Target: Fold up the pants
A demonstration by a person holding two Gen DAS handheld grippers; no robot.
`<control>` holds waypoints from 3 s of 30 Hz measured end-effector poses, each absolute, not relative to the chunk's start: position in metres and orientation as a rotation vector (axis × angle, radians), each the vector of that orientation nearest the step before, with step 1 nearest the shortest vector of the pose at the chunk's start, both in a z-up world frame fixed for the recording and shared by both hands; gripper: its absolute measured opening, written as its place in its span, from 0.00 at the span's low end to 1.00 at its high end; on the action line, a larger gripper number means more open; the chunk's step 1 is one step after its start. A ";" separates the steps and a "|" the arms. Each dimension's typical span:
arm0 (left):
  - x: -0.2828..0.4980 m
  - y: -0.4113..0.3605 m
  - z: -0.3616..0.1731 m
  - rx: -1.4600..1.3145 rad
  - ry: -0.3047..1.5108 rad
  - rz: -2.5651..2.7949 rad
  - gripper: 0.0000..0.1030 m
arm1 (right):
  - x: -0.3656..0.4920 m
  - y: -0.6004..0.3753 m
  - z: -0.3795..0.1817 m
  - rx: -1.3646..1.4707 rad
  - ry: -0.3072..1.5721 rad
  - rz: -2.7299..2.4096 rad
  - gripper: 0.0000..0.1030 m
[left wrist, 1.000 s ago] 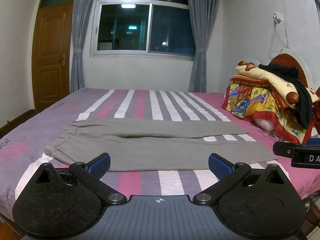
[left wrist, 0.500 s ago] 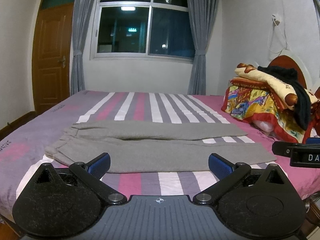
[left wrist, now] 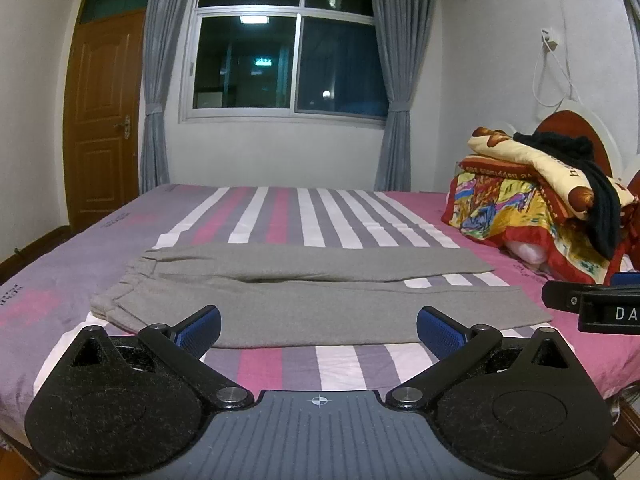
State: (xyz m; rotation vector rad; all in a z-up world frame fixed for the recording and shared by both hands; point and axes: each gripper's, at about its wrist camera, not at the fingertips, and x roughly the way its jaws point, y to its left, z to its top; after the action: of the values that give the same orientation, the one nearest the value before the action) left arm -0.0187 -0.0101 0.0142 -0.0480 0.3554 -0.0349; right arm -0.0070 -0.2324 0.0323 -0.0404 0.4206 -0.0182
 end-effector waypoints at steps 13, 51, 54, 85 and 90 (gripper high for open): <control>-0.021 -0.011 0.016 -0.047 0.350 -0.034 1.00 | -0.008 -0.232 0.032 -0.041 0.419 -0.019 1.00; 0.091 0.070 0.029 -0.099 0.359 -0.099 1.00 | 0.072 -0.242 0.067 -0.170 0.349 0.126 1.00; 0.133 0.102 0.026 -0.103 0.364 -0.110 1.00 | 0.105 -0.246 0.072 -0.161 0.318 0.153 1.00; 0.571 0.345 -0.157 0.004 0.880 -0.137 0.80 | 0.577 -0.157 -0.126 -0.369 0.786 0.747 0.45; 0.578 0.351 -0.160 -0.035 0.892 -0.171 0.63 | 0.587 -0.163 -0.132 -0.374 0.861 0.815 0.46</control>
State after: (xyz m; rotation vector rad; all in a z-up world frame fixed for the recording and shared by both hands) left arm 0.5778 0.3506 -0.1602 -0.0354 0.8919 -0.1707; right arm 0.5868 -0.1625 -0.1321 -0.3740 0.8610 0.8154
